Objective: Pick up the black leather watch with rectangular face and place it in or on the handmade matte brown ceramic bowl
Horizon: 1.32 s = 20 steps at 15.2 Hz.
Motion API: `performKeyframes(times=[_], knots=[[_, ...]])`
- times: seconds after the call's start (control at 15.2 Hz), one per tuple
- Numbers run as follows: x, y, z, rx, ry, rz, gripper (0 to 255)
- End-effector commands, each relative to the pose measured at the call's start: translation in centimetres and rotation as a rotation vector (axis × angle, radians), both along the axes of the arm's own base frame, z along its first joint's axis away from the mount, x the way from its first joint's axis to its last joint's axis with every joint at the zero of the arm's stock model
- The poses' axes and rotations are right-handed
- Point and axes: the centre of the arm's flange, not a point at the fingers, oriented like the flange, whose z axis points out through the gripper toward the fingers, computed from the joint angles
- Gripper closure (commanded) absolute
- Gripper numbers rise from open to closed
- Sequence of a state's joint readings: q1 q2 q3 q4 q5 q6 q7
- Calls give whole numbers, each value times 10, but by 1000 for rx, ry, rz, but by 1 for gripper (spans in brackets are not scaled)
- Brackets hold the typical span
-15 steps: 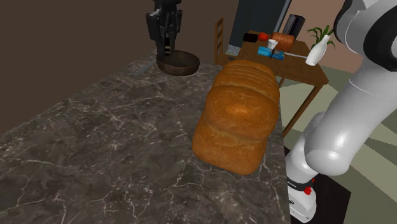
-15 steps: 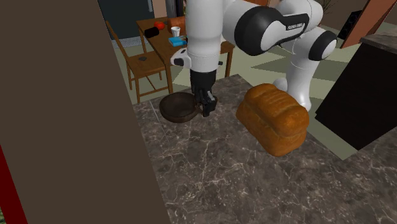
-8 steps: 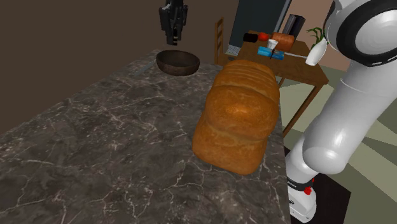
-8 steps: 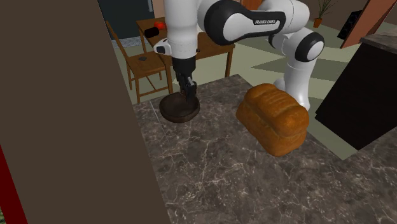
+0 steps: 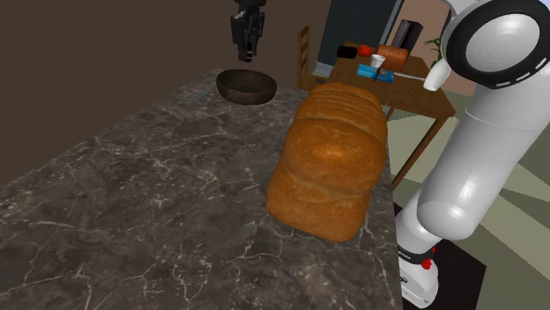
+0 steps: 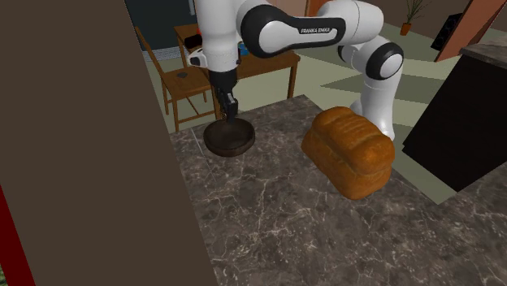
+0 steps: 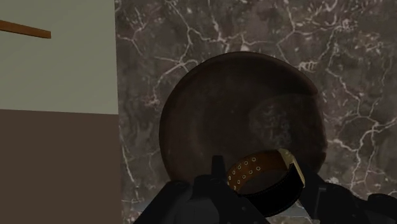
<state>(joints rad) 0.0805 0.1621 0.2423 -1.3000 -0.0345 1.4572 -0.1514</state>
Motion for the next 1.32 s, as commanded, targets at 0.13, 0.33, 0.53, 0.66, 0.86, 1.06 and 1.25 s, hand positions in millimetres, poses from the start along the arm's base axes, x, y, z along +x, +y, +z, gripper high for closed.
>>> performKeyframes(times=[0.13, 0.33, 0.53, 0.66, 0.86, 1.06, 1.25], knots=[[0, -1, -20, 0, -1, 0, 255], [0, -1, -36, 0, -1, 0, 255], [0, -1, -51, 0, -1, 0, 255], [0, -1, -51, 0, -1, 0, 255], [0, -1, -51, 0, -1, 0, 255], [0, -1, -51, 0, -1, 0, 0], [0, -1, -51, 0, -1, 0, 0]])
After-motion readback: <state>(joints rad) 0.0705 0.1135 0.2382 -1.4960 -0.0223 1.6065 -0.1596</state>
